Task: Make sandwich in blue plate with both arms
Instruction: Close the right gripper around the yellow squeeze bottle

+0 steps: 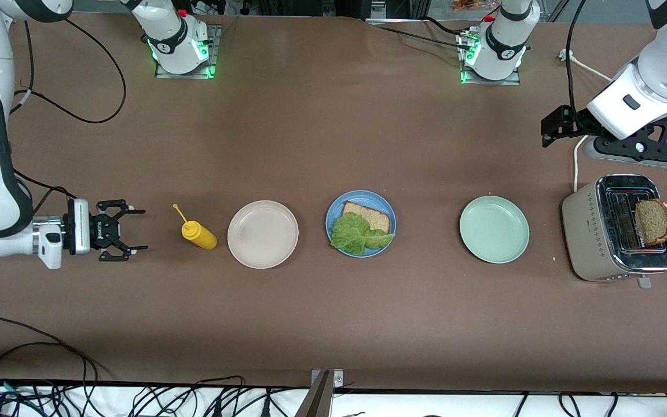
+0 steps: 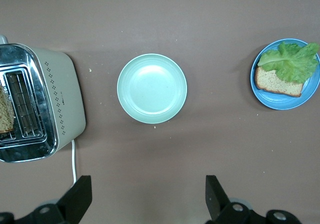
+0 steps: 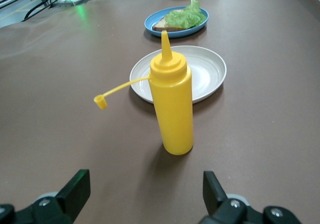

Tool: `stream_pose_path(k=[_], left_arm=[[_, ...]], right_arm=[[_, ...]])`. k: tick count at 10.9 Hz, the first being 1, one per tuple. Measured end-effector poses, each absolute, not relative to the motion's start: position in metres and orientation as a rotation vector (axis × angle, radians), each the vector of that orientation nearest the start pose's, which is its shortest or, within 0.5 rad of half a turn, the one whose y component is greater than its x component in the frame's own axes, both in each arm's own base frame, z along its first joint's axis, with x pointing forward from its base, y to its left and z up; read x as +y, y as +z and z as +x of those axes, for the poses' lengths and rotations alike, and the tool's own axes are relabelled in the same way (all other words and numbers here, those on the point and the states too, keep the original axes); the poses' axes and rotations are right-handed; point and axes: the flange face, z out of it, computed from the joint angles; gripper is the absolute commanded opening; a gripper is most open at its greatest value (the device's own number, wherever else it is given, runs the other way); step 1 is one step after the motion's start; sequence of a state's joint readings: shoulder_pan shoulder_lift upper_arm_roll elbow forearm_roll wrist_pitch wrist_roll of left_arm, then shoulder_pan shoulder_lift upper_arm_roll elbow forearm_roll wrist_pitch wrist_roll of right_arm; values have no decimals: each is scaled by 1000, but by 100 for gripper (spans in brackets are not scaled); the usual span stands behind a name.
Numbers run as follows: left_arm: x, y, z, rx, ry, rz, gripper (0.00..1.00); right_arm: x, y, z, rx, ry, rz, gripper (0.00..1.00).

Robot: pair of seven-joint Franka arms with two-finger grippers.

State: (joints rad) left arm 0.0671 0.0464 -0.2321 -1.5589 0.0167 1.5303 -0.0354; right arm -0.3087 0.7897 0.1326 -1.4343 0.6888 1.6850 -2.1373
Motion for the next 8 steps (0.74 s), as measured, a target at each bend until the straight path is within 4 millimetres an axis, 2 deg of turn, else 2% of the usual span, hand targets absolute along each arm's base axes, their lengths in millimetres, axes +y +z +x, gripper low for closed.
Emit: stream_pose_path(k=[5, 8], left_arm=[[-88, 601, 556, 203, 114, -3120, 100], [-88, 601, 556, 203, 114, -3120, 100]], right_arm=[[-60, 157, 672, -1699, -776, -1460, 100], [-42, 127, 668, -1667, -832, -1403, 100]])
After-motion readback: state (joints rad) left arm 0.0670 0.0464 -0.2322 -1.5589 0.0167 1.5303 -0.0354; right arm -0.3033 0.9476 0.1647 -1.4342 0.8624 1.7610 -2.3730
